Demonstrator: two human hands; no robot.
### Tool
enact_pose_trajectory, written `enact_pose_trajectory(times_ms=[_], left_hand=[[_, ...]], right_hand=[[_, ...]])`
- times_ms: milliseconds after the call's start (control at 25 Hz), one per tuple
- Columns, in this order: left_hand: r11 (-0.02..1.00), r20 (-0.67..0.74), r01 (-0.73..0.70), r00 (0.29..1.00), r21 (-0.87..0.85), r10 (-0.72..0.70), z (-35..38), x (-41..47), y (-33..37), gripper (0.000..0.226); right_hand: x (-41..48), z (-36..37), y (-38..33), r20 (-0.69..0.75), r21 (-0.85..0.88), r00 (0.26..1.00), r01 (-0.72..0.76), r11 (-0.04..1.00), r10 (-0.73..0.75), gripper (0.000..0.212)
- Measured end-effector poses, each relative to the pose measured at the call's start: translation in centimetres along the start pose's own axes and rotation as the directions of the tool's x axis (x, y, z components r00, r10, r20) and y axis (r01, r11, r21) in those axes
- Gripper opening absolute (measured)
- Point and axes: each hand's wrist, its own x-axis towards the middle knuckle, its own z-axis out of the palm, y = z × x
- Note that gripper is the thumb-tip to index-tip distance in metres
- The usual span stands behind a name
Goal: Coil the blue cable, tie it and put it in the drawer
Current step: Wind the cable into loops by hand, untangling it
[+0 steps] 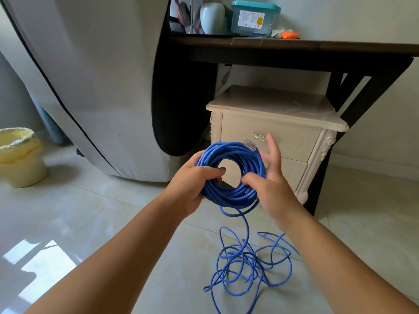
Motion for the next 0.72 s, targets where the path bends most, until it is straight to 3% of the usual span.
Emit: enact_pose_trajectory(times_ms=[40,120,200,320,440,560,720], left_hand=[[1.0,-0.041,0.03,0.999,0.0,-0.03,0.0,0.1,-0.1,0.039],[0.996,-0.11,0.086,0.99,-0.033,-0.089,-0.3,0.3,-0.2,0.034],[0.989,-0.139,0.118,0.982,-0.09,-0.13,-0.5,0.4,-0.4,0.029],[0.986,-0.156,0.125,0.978,-0.11,-0.141,-0.4,0.5,-0.5,0.028],[0.993,-0.156,0.096,0.982,-0.061,-0.105,0.1,0.3,-0.7,0.033],[0.999,-0.168,0.053,0.984,0.011,-0.05,0.4,0.1,-0.8,0.037],[0.996,-0.126,-0.01,0.992,0.084,0.021,0.7,-0.2,-0.6,0.044]], right_hand=[[-0.3,0.1,-0.1,-0.075,-0.119,0.989,0.115,0.986,-0.125,0.081],[-0.6,0.1,0.1,-0.197,-0.367,0.884,0.333,0.868,-0.423,0.061],[-0.6,0.1,0.5,-0.258,-0.497,0.781,0.397,0.772,-0.568,0.039],[-0.5,0.3,0.9,-0.283,-0.569,0.74,0.383,0.728,-0.611,0.022],[-0.5,1.0,1.2,-0.206,-0.599,0.801,0.351,0.72,-0.562,0.017],[0.0,1.2,2.1,-0.096,-0.695,0.823,0.347,0.63,-0.559,0.013],[0.3,1.7,2.7,-0.107,-0.769,0.764,0.342,0.54,-0.636,0.011]])
